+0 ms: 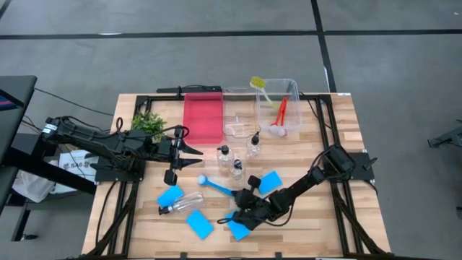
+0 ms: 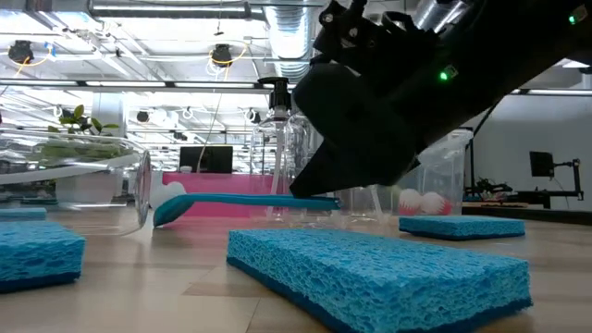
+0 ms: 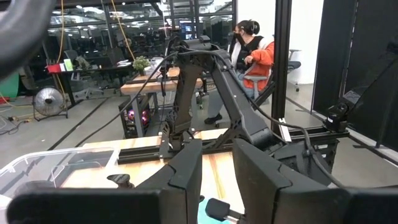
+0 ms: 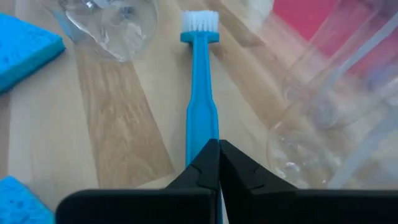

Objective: Pick & Place Kitchen Sink Supplies
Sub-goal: Put the blue kitchen brush into the white bin

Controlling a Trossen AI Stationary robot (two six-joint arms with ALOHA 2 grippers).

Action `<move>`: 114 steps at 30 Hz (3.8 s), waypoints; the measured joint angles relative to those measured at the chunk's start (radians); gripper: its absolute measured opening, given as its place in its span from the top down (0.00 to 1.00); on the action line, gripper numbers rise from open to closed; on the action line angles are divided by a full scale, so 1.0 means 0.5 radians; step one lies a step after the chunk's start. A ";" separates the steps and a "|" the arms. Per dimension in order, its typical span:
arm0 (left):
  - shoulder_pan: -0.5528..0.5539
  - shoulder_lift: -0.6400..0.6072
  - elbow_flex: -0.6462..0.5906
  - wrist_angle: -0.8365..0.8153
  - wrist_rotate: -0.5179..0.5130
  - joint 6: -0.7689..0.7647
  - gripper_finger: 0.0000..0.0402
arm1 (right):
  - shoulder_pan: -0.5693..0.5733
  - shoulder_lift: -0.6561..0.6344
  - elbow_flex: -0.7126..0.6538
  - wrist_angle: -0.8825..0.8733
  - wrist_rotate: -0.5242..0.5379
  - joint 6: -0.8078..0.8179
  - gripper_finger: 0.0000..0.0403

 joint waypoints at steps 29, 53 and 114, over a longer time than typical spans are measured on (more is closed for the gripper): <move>0.000 0.000 0.000 0.002 0.000 0.001 0.77 | 0.002 -0.029 0.104 -0.216 -0.201 0.120 0.52; 0.000 0.000 -0.001 0.008 0.000 0.001 0.77 | -0.079 -0.024 -0.120 -0.098 -0.417 0.284 0.33; 0.001 0.001 -0.001 0.007 0.000 0.006 0.77 | 0.267 -0.665 -0.055 -0.144 0.554 -0.323 0.87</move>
